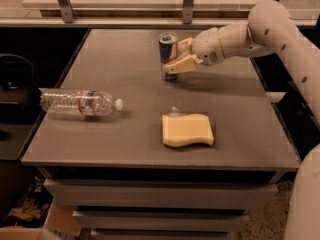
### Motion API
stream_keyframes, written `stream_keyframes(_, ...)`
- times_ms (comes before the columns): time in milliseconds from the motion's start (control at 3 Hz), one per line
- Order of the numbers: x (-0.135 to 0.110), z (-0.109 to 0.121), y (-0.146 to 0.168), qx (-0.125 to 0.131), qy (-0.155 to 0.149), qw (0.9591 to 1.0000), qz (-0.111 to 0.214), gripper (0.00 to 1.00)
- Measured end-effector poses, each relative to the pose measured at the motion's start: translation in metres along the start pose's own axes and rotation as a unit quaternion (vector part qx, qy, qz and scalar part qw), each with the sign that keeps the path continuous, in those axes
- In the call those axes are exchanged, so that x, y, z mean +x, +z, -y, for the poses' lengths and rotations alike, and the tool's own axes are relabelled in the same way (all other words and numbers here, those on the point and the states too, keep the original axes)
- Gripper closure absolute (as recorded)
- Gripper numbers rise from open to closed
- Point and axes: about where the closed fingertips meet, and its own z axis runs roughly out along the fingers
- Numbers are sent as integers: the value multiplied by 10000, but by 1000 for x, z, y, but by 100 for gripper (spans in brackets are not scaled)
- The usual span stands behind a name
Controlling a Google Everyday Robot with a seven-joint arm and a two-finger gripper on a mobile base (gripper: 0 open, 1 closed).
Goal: Move redbull can near water bottle
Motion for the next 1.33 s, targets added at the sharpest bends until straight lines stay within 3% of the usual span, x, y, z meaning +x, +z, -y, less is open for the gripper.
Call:
stream_keyframes(333,-17,-13,34,-504,-22,9987,104,100)
stream_keyframes(1000,-46,-59,95,-1571,15,9871,310,100)
stream_keyframes(1333,-49,-71,104,-1765,41,9837,337,100)
